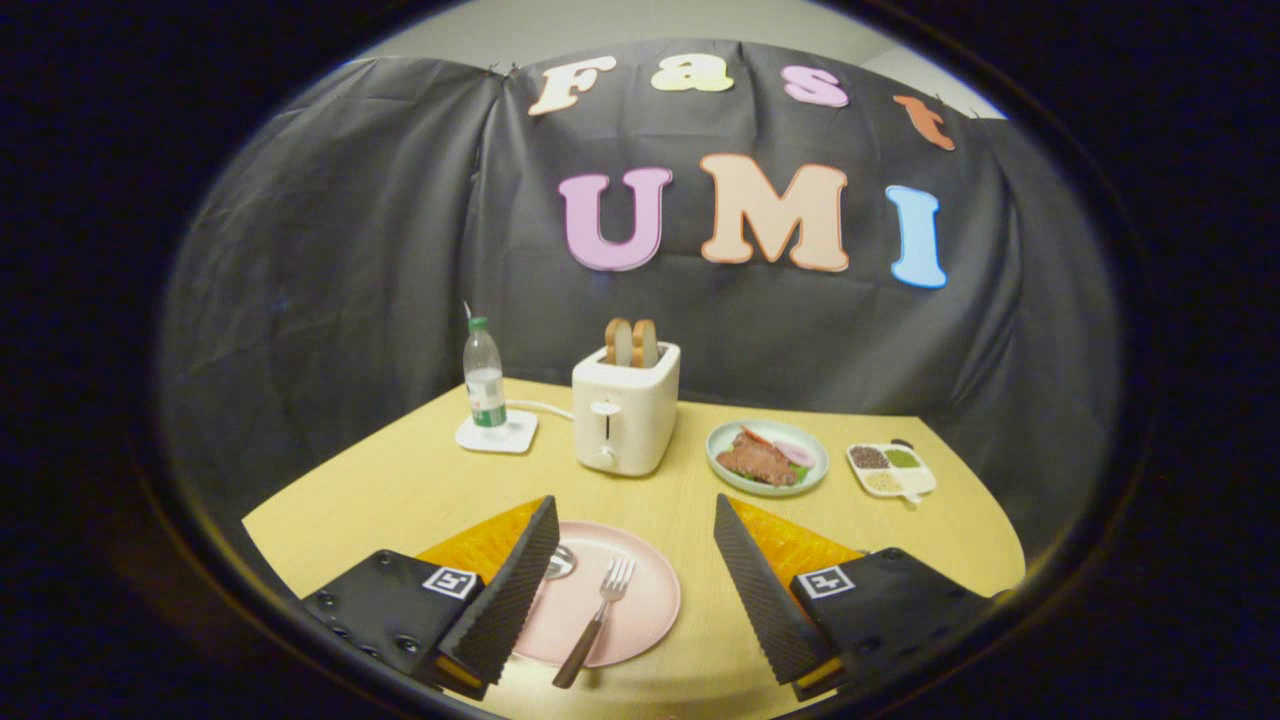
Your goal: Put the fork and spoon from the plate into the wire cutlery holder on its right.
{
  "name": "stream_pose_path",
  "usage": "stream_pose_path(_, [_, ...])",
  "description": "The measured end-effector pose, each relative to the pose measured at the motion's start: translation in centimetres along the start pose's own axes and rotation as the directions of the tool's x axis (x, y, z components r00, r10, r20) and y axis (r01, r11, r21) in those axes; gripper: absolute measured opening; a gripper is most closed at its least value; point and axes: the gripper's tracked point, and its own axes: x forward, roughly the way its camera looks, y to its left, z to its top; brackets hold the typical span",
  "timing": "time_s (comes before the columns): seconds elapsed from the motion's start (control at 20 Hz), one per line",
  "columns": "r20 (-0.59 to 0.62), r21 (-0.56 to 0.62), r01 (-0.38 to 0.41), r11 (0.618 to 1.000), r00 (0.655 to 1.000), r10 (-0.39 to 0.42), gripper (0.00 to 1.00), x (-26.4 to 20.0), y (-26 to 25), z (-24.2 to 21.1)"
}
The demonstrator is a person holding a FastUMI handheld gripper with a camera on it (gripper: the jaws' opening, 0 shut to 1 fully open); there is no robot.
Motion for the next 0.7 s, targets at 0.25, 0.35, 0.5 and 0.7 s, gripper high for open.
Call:
stream_pose_path(0.25, [-0.146,-0.064,0.007,0.998,0.989,-0.016,0.99,2.0,0.7,-5.6])
stream_pose_path(0.35, [-0.196,-0.081,0.000,0.997,0.980,-0.016,1.00,2.2,1.2,-7.4])
stream_pose_path(0.5, [-0.252,-0.084,-0.011,0.996,0.968,-0.011,1.00,3.0,1.8,-9.8])
stream_pose_path(0.7, [-0.336,-0.082,-0.025,0.996,0.942,-0.004,0.99,3.3,2.6,-12.6])
